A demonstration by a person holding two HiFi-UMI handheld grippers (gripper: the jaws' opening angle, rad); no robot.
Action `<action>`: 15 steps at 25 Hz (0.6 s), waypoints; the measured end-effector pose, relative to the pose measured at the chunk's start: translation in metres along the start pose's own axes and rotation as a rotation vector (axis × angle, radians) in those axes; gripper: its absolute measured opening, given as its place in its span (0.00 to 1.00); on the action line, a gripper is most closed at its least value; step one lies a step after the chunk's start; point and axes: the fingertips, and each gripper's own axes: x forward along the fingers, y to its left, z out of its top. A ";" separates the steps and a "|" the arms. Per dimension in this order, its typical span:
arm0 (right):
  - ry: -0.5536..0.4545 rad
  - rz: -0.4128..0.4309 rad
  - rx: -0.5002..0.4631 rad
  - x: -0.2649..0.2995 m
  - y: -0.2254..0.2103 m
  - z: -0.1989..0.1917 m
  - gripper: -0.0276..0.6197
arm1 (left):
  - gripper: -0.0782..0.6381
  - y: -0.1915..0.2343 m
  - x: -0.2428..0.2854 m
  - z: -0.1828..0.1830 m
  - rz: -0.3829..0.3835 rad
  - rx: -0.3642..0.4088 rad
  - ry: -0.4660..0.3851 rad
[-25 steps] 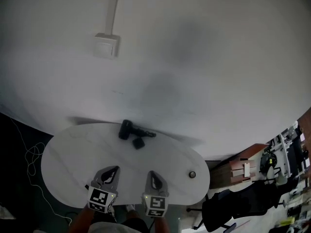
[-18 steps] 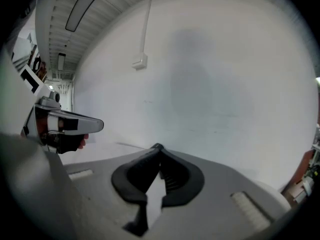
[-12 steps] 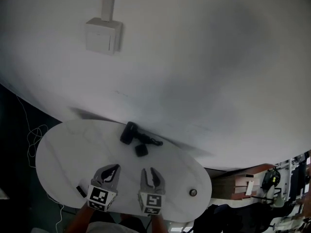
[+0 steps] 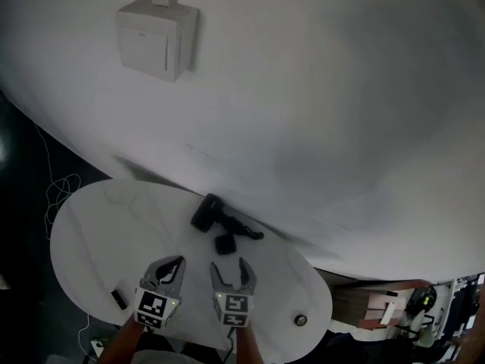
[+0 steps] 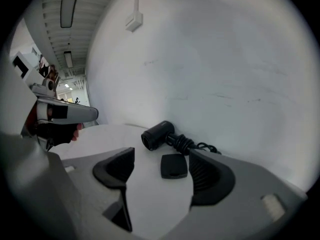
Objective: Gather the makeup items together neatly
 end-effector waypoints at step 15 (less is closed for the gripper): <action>0.172 0.036 -0.004 0.072 -0.020 -0.049 0.57 | 0.12 0.013 0.028 -0.046 0.048 -0.066 0.098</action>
